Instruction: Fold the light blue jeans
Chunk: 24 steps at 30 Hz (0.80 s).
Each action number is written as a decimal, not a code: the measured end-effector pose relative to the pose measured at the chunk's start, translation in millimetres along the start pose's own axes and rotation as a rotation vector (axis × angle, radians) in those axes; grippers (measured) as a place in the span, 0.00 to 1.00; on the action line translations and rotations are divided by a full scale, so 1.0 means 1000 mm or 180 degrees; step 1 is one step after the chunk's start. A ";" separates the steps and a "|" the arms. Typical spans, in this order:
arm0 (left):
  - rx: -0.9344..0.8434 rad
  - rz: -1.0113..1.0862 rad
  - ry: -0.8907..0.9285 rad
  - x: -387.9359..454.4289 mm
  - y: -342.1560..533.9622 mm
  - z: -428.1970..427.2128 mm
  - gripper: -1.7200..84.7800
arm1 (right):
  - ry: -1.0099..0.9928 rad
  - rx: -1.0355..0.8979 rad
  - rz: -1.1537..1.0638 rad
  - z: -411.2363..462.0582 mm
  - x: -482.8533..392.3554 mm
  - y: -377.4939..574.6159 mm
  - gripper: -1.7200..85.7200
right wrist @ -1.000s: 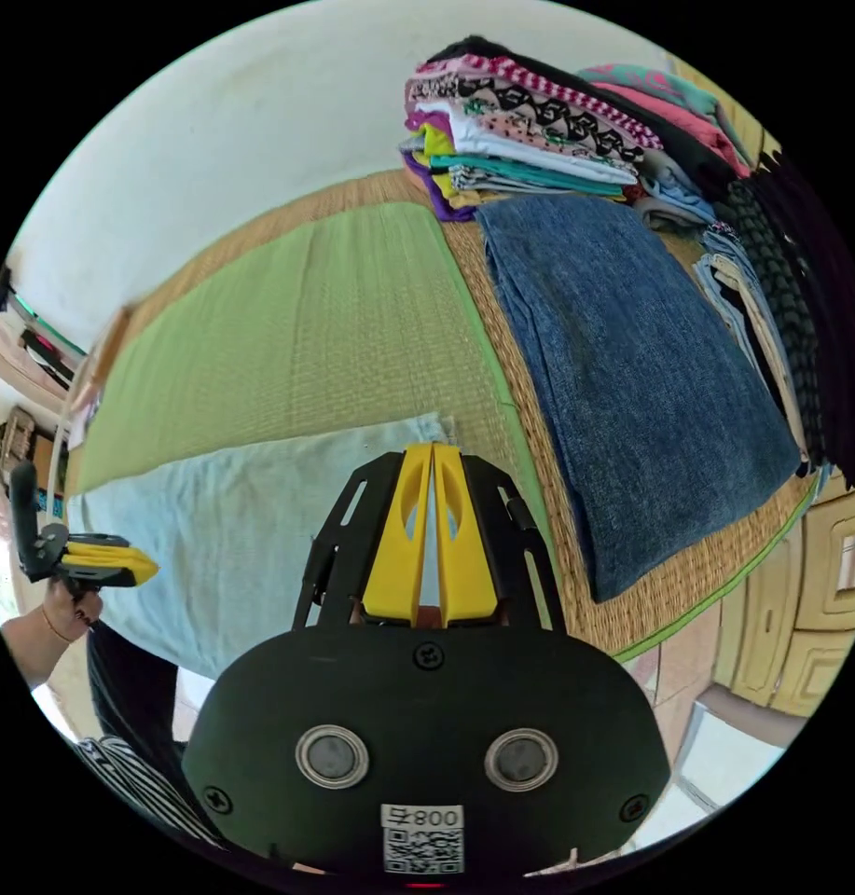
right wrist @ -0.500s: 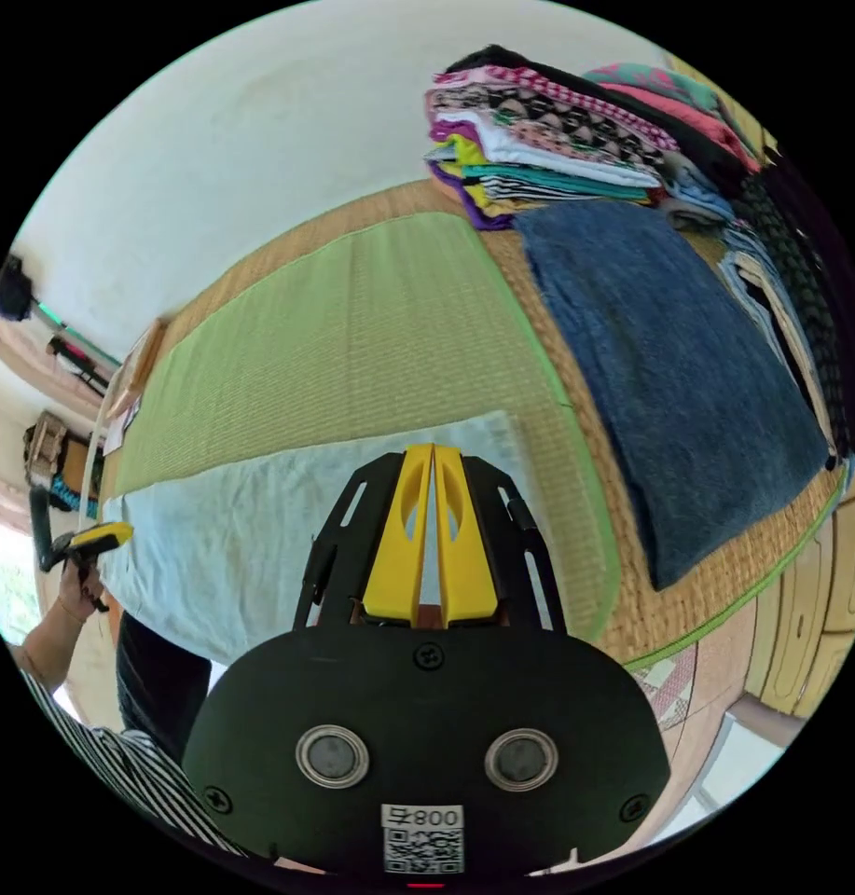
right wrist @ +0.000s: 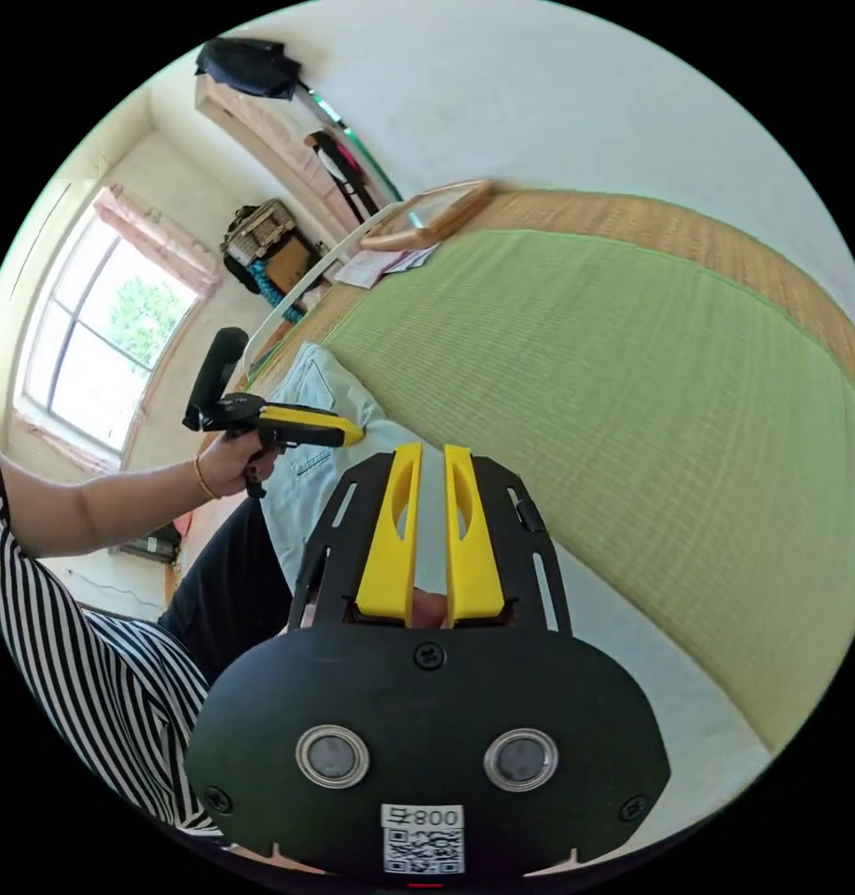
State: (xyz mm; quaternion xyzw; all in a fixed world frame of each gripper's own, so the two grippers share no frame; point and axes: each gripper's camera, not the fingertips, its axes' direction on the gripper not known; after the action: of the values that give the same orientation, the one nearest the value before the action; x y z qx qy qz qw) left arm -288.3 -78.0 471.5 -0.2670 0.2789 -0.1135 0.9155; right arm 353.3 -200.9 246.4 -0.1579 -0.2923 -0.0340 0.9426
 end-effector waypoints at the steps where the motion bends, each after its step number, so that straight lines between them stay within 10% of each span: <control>1: 0.0015 0.0045 -0.0004 -0.004 0.004 -0.005 0.02 | -0.0078 -0.0135 -0.0057 0.016 -0.003 -0.017 0.07; 12: 0.0223 0.0270 0.0095 -0.049 -0.001 -0.074 0.07 | -0.0085 -0.0413 -0.0400 0.089 -0.054 -0.017 0.09; 24: -0.1126 0.0624 0.0160 -0.086 -0.040 -0.051 0.03 | -0.0021 -0.0319 -0.0426 0.098 -0.054 -0.017 0.09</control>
State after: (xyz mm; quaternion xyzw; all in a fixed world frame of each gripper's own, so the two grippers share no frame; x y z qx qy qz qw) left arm -390.8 -102.6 496.5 -0.3924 0.3419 0.0203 0.8537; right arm 252.9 -187.7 297.2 -0.1851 -0.3033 -0.1109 0.9282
